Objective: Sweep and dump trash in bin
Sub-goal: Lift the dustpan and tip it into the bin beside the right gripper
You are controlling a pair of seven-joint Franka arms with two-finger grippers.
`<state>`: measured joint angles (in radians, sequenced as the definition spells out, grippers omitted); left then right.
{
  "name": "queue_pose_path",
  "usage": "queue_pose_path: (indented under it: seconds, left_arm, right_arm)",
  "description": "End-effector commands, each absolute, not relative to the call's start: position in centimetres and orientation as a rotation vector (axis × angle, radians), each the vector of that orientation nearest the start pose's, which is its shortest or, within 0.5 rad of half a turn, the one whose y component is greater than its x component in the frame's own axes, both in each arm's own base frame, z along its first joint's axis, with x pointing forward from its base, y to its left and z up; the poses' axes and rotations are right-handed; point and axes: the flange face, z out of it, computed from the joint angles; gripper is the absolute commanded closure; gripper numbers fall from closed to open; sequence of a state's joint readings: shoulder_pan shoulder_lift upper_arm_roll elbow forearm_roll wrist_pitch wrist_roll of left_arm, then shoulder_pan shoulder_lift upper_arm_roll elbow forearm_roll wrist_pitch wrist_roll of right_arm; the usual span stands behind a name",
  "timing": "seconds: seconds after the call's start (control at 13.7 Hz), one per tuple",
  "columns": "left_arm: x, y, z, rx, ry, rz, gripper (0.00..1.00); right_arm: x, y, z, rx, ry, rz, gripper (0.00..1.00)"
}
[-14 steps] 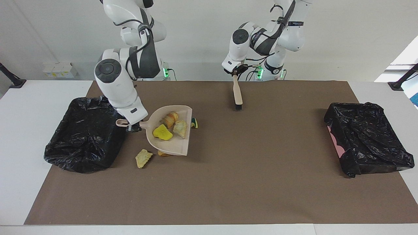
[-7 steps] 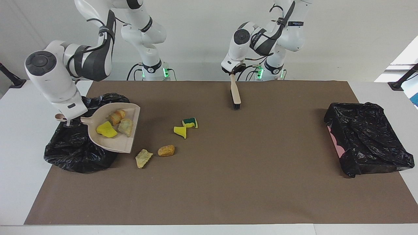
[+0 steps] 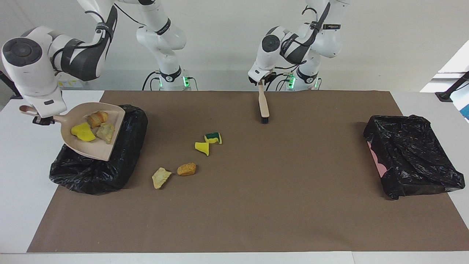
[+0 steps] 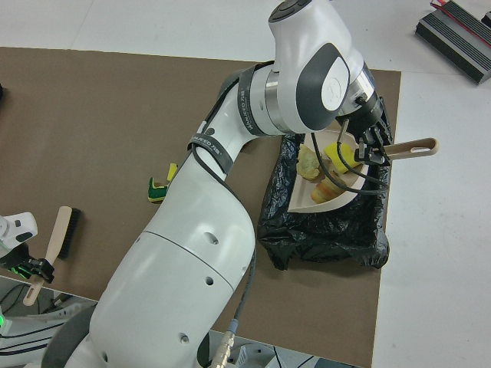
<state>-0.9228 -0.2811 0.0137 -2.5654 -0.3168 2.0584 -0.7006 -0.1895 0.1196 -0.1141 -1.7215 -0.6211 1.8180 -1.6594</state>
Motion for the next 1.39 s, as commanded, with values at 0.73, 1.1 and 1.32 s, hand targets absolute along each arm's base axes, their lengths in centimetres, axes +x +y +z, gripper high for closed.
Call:
queue_pose_path:
  seconds: [0.73, 1.1, 1.32]
  left_arm:
    - [49.0, -20.1, 53.3, -3.162, 0.356, 0.104, 0.0]
    - [51.1, -11.0, 63.6, -3.151, 0.447, 0.029, 0.0]
    - [50.6, -6.9, 67.7, -3.121, 0.456, 0.041, 0.0]
  right_arm:
    - [48.8, -20.5, 51.9, -2.492, -2.51, 1.366, 1.0]
    - [49.6, -19.4, 55.3, -2.505, -2.562, 1.332, 1.0]
    - [50.0, -18.5, 55.8, -2.528, -2.561, 1.21, 1.0]
